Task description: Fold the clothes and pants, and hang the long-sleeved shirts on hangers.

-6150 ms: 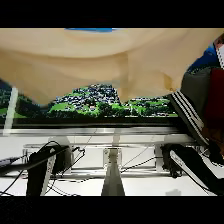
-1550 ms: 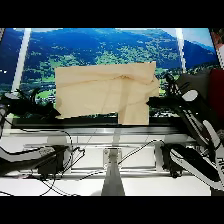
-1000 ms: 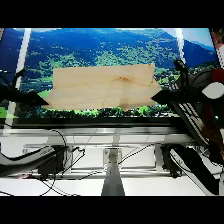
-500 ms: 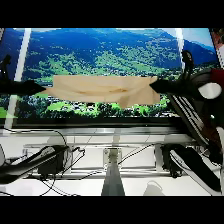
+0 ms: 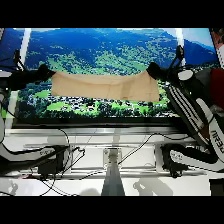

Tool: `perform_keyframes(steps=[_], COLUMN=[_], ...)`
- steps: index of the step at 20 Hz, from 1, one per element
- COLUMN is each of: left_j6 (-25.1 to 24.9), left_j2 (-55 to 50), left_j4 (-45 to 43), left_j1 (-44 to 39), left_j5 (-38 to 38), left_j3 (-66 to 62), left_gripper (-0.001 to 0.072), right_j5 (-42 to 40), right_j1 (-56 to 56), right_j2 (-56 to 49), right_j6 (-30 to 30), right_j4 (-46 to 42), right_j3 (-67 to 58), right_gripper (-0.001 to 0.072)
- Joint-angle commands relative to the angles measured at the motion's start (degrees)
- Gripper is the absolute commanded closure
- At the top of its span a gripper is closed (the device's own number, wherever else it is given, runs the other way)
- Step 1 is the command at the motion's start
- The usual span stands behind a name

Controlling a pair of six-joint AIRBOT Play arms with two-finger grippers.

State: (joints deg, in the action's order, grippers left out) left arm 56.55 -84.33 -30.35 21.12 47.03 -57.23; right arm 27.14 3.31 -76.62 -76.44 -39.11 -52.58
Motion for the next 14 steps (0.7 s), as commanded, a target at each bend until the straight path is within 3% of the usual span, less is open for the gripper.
perform_keyframes(steps=[1,4,8,10,11,14], left_j6=[-0.1,-0.6,-0.3,-0.4,-0.4,-2.8], left_j2=[-2.6,-2.3,-2.4,-3.3,-4.2,-7.8], left_j4=[4.5,-2.9,-16.4,-17.2,-17.3,-16.7], left_j1=[-0.5,1.2,5.9,7.0,7.0,4.9], left_j5=[-3.8,-2.2,4.3,5.6,5.8,5.9], left_j3=[0.0,0.0,0.0,0.0,0.0,0.0], left_gripper=[0.0006,-0.0001,0.0013,0.0024,0.0074,0.0077], right_j5=[-1.4,2.7,7.4,8.0,8.4,10.8], right_j1=[0.0,-0.5,-1.5,-1.5,-1.4,-1.4], right_j2=[-3.0,-3.0,-3.0,-3.0,-3.0,-3.0], right_j6=[1.1,1.1,1.0,1.0,1.0,1.0], right_j4=[-3.3,-10.7,-14.0,-14.0,-13.8,-13.4], right_j3=[-4.3,-5.6,-5.6,-5.6,-5.6,-5.6], right_gripper=[0.0018,0.0021,0.0022,0.0022,0.0022,0.0022])
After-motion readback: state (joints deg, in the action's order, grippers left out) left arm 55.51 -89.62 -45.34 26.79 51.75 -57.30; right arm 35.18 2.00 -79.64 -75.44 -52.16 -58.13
